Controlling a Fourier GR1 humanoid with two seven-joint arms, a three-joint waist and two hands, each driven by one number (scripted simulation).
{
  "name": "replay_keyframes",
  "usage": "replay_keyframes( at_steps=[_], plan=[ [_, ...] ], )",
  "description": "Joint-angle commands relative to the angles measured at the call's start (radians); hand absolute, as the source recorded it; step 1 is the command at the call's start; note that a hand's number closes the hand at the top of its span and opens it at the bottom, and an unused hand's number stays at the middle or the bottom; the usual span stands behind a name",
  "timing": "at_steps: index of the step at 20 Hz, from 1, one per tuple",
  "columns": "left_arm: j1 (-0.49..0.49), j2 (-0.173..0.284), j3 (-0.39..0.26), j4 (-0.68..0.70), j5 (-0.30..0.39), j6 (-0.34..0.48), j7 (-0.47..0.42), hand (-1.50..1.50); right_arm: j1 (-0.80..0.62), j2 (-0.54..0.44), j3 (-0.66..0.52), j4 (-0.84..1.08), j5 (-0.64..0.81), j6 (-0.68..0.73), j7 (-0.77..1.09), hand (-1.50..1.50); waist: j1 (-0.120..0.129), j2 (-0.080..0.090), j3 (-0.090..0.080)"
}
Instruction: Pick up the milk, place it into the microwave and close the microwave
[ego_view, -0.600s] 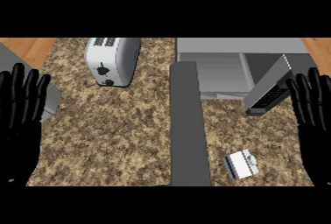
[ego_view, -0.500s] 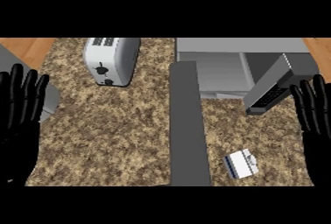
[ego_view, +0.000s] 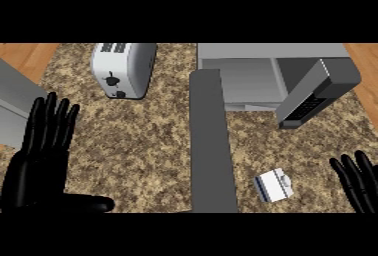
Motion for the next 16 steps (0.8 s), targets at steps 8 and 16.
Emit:
replay_keyframes(
  at_steps=[8, 16],
  plan=[
    [0.210, -0.017, -0.112, 0.074, 0.022, -0.058, -0.208, -1.50, 0.180, 0.029, -0.029, 0.101, 0.044, 0.109, -0.189, -1.50, 0.012, 0.003, 0.000],
    [0.307, 0.010, -0.048, 0.014, 0.089, -0.141, -0.216, -1.50, 0.105, 0.072, -0.045, 0.363, 0.092, 0.130, -0.313, -1.50, 0.020, 0.004, 0.001]
  ],
)
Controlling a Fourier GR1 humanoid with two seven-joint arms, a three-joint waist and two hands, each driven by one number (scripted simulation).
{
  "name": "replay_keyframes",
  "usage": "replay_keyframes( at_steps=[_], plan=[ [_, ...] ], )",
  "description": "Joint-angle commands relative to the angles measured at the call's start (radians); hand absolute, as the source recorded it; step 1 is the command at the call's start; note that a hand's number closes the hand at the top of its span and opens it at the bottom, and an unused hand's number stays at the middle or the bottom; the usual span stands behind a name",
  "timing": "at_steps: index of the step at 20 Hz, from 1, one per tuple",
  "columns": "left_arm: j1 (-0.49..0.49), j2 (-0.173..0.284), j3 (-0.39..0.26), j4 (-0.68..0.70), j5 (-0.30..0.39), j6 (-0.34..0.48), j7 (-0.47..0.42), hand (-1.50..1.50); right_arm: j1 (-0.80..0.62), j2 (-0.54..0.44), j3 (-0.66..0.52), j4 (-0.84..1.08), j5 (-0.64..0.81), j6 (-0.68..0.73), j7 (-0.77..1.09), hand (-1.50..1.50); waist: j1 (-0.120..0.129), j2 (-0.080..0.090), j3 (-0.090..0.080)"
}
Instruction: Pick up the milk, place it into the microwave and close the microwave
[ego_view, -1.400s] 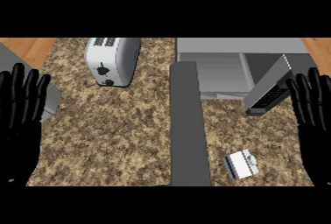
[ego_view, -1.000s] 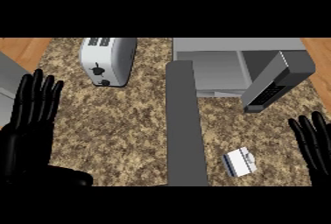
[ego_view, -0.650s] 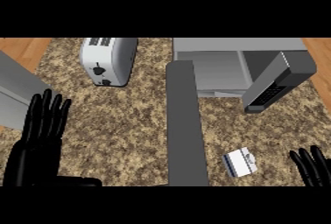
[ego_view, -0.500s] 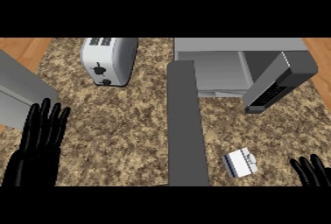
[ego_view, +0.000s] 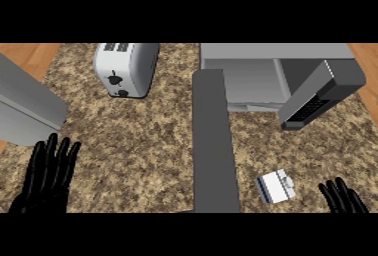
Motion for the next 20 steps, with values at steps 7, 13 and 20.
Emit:
replay_keyframes(
  at_steps=[7, 13, 20],
  plan=[
    [0.132, 0.036, 0.039, -0.028, 0.051, -0.071, -0.090, -1.50, -0.066, 0.095, 0.038, 0.219, 0.124, -0.080, -0.104, -1.50, 0.004, 0.000, 0.000],
    [0.127, 0.044, 0.050, 0.028, 0.051, -0.104, -0.127, -1.50, -0.184, 0.061, -0.103, 0.500, 0.114, -0.095, -0.244, -1.50, 0.004, 0.001, 0.000],
    [0.199, -0.005, -0.026, 0.001, -0.023, -0.072, -0.196, -1.50, -0.288, 0.029, -0.183, 0.738, 0.130, -0.124, -0.363, -1.50, 0.006, 0.001, 0.000]
  ],
)
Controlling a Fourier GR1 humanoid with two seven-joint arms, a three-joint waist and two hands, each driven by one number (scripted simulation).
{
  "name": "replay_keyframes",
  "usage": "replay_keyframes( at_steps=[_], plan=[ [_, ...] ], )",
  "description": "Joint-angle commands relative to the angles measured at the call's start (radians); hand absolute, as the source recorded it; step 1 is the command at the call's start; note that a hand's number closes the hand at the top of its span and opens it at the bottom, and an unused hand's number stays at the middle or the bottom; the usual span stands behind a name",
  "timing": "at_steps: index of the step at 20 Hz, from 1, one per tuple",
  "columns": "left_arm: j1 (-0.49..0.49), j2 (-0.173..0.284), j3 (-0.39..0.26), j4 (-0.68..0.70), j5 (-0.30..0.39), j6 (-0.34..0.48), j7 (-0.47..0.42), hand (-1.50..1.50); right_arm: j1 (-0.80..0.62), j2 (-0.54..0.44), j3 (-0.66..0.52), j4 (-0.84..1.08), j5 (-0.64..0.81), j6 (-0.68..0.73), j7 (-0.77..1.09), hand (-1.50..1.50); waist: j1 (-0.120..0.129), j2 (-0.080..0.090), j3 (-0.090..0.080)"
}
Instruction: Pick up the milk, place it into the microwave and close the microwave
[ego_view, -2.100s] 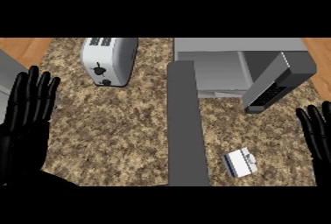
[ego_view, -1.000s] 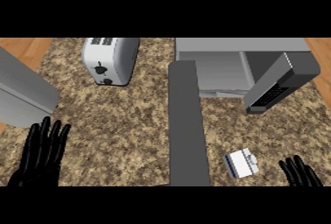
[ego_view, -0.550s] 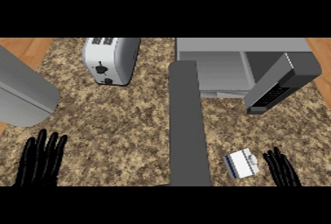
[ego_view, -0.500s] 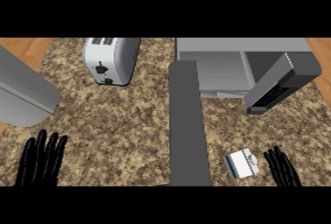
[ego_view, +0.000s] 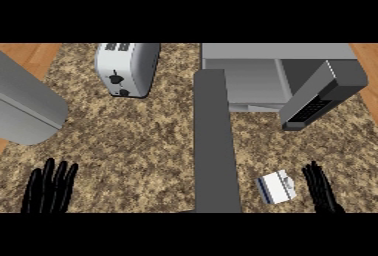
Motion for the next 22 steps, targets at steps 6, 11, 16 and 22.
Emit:
replay_keyframes(
  at_steps=[6, 11, 16, 22],
  plan=[
    [0.052, 0.002, -0.025, -0.011, -0.010, -0.010, -0.035, -1.50, -0.211, -0.003, -0.048, 0.406, 0.064, -0.064, -0.216, -1.50, 0.002, 0.000, 0.000],
    [0.019, 0.023, 0.030, 0.147, 0.008, -0.072, -0.154, -1.50, -0.203, -0.044, -0.070, 0.533, 0.059, -0.025, -0.372, -1.50, -0.002, 0.000, 0.000],
    [0.150, 0.023, -0.033, -0.068, 0.009, -0.039, -0.033, -1.50, -0.277, -0.070, -0.090, 0.619, 0.068, -0.055, -0.377, -1.50, 0.002, 0.000, 0.000],
    [0.125, 0.051, 0.050, -0.022, 0.064, -0.080, -0.092, -1.50, -0.344, -0.052, -0.080, 0.735, 0.084, -0.077, -0.468, -1.50, 0.002, 0.000, 0.000]
  ],
)
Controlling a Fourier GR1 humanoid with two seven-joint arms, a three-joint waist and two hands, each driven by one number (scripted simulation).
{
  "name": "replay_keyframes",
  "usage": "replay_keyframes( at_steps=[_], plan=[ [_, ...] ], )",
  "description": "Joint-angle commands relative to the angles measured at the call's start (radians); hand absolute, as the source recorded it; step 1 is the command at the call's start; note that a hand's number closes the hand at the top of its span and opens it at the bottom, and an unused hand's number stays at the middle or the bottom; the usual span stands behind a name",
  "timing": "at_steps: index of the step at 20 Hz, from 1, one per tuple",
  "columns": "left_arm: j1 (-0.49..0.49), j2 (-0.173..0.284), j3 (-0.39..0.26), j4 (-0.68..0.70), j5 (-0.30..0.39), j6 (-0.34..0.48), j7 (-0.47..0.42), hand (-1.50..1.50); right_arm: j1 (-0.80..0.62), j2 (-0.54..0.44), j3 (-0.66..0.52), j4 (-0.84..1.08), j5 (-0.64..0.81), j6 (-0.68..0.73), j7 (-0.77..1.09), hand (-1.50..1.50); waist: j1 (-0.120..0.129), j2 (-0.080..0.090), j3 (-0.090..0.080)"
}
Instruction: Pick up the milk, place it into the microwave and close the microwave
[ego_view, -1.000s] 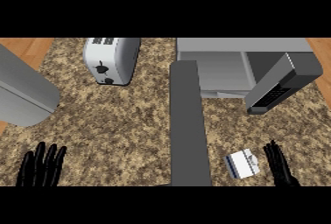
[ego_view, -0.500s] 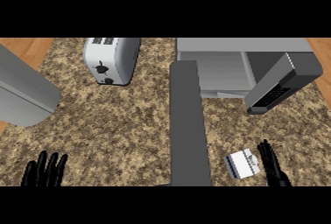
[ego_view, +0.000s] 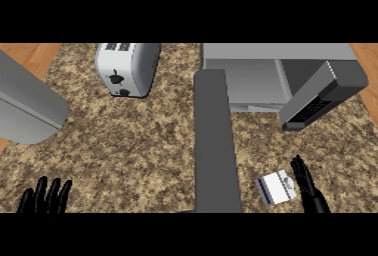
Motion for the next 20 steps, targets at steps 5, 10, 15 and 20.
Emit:
replay_keyframes(
  at_steps=[5, 10, 15, 20],
  plan=[
    [0.013, 0.011, 0.002, -0.005, 0.022, -0.013, 0.012, -1.50, -0.065, -0.003, 0.022, 0.106, 0.024, 0.012, -0.139, -1.50, 0.002, 0.002, 0.004],
    [0.035, 0.015, 0.014, 0.043, 0.002, -0.043, -0.069, -1.50, -0.082, -0.016, 0.009, 0.104, -0.017, 0.057, -0.082, -1.50, 0.003, 0.001, 0.004],
    [-0.037, 0.012, 0.028, 0.061, 0.010, -0.022, -0.021, -1.50, -0.137, 0.035, -0.008, 0.116, -0.028, -0.037, -0.032, -1.50, 0.000, 0.002, 0.004],
    [0.070, 0.006, 0.003, -0.003, 0.021, -0.042, -0.043, -1.50, -0.128, 0.037, 0.028, 0.120, 0.076, -0.209, -0.092, 1.50, 0.008, 0.001, 0.004]
  ],
)
